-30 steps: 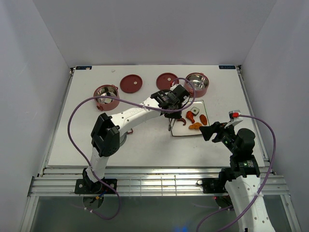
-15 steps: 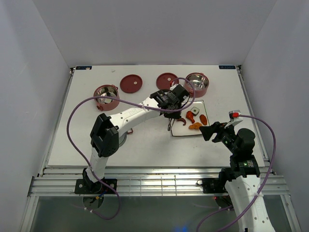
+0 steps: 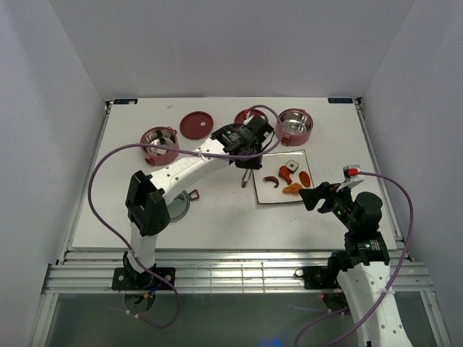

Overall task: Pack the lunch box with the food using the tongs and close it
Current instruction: Pick up the fake food from the plate, then place the fake food in the packing box.

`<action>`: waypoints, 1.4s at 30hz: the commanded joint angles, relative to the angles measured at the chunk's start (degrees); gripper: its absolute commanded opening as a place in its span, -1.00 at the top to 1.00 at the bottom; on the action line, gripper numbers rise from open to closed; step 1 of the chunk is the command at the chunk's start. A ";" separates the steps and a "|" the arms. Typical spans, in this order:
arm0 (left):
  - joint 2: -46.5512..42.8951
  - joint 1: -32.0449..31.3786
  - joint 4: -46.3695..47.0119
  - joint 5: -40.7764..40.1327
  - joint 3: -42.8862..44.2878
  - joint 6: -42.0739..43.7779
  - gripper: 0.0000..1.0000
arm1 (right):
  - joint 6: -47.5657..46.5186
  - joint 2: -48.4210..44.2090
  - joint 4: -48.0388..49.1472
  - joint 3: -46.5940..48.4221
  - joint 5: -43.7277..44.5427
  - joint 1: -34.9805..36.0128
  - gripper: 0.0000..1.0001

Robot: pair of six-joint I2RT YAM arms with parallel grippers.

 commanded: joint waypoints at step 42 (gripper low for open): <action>-16.64 41.77 10.88 -0.35 -25.78 8.96 0.42 | -0.42 -0.43 3.01 0.23 -1.33 -0.04 -0.54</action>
